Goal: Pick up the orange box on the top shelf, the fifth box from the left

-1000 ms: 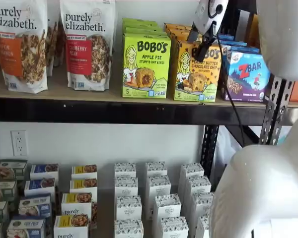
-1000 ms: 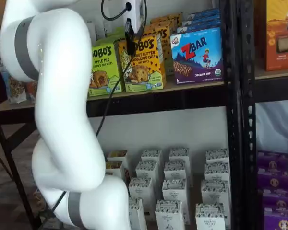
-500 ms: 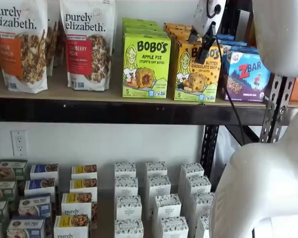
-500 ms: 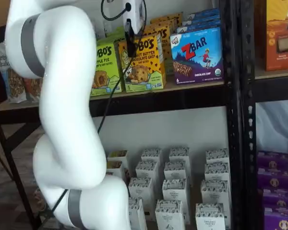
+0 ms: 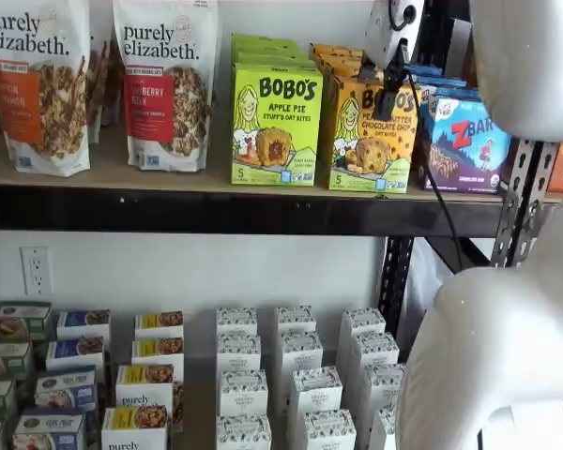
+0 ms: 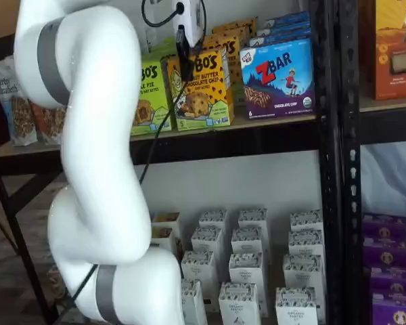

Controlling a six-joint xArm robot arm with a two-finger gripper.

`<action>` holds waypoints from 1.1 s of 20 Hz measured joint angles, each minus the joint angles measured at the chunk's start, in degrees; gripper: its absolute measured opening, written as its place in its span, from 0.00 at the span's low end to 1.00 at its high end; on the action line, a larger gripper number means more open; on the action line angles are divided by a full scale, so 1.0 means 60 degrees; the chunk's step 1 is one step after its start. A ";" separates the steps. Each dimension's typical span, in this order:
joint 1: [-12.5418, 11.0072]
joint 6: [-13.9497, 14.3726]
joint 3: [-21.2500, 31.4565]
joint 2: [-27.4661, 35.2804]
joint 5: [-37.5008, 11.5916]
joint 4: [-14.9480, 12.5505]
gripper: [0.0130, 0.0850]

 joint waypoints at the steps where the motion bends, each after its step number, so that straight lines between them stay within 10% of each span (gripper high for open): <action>1: 0.0014 0.0010 -0.0012 0.0010 0.0034 -0.0032 1.00; 22: -0.0062 -0.0040 -0.0048 -0.0011 0.0244 0.0064 0.50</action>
